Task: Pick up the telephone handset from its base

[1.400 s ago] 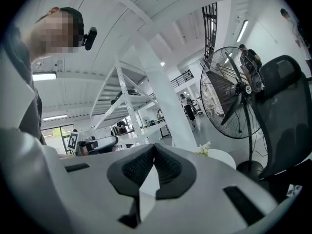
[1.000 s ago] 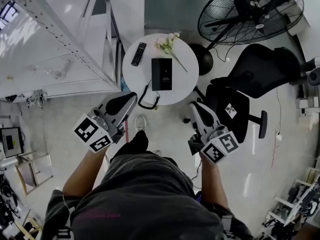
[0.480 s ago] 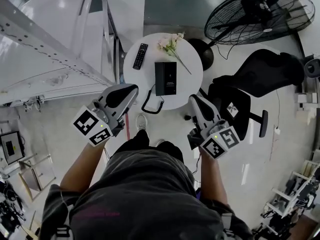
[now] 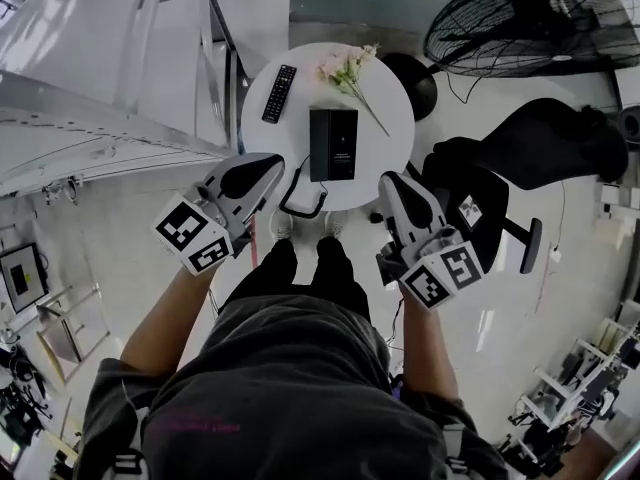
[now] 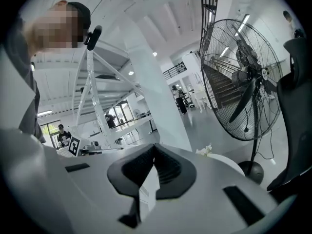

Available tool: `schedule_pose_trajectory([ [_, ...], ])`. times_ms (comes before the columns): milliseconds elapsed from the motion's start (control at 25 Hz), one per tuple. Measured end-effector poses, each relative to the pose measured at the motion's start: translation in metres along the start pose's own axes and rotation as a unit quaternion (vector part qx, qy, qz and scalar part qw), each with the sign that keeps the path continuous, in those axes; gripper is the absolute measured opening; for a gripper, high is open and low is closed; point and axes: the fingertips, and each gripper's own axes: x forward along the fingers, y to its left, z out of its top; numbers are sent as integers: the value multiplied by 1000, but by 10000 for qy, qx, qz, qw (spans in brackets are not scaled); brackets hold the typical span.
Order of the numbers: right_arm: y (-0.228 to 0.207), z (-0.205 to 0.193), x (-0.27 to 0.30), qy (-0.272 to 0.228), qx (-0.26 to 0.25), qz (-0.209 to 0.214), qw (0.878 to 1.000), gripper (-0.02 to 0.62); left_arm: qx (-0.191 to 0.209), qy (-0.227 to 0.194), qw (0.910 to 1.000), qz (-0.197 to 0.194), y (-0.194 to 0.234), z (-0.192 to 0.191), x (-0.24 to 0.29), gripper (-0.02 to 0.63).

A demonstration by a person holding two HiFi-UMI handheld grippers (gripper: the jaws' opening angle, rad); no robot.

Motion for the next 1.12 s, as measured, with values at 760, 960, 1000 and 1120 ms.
schedule_pose_trajectory([
  [760,-96,-62,44,974,206,457,9940,12,-844,722,9906,799,89,-151,86,14],
  [960,-111,-85,44,1164,249,466,9918,12,-967,826,9879,890,106,-184,96,43],
  [1000,-113,-89,43,1203,262,465,9913,12,-1002,863,9872,896,109,-190,98,55],
  [1120,-117,-98,41,1296,304,469,9900,12,-1112,1027,9844,894,117,-209,103,90],
])
